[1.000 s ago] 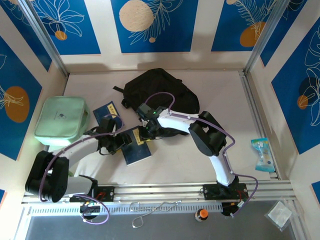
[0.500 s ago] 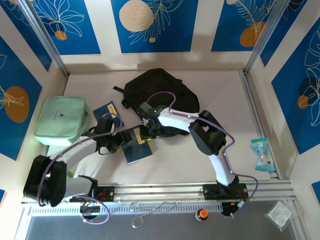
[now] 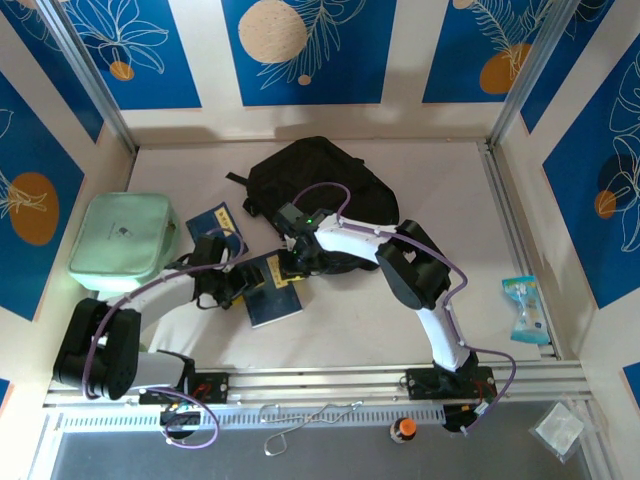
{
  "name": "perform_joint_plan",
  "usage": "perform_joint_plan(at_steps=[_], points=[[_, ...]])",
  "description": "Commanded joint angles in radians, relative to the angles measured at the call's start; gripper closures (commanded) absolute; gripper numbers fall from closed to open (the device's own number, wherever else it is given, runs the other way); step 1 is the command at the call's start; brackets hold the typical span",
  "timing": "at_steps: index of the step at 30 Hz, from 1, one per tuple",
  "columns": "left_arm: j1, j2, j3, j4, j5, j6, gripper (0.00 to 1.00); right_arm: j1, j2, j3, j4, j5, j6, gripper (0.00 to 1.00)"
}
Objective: Pack the student bag
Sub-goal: Pick up the book at the center of the table.
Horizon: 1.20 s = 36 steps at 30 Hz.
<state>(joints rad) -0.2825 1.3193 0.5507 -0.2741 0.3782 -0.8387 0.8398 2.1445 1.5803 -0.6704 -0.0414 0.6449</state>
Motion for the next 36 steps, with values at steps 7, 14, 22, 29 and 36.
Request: perform_joint_plan(at_steps=[7, 14, 22, 29, 36], points=[[0.003, -0.131, 0.023, 0.064, 0.164, 0.058, 0.40, -0.002, 0.048, 0.009, -0.026, -0.019, 0.022, 0.83], [0.004, -0.148, 0.016, 0.064, 0.204, 0.013, 0.54, 0.008, 0.037, 0.002, -0.008, -0.038, 0.009, 0.84], [0.003, -0.015, 0.034, 0.052, 0.182, 0.014, 0.73, 0.007, 0.014, -0.029, 0.024, -0.040, 0.013, 0.84], [0.006, -0.087, 0.076, -0.028, 0.090, 0.034, 1.00, -0.028, -0.120, -0.076, 0.088, -0.043, 0.007, 0.81], [0.006, -0.272, 0.141, -0.049, -0.008, -0.005, 1.00, -0.114, -0.421, -0.312, 0.409, -0.165, 0.042, 0.55]])
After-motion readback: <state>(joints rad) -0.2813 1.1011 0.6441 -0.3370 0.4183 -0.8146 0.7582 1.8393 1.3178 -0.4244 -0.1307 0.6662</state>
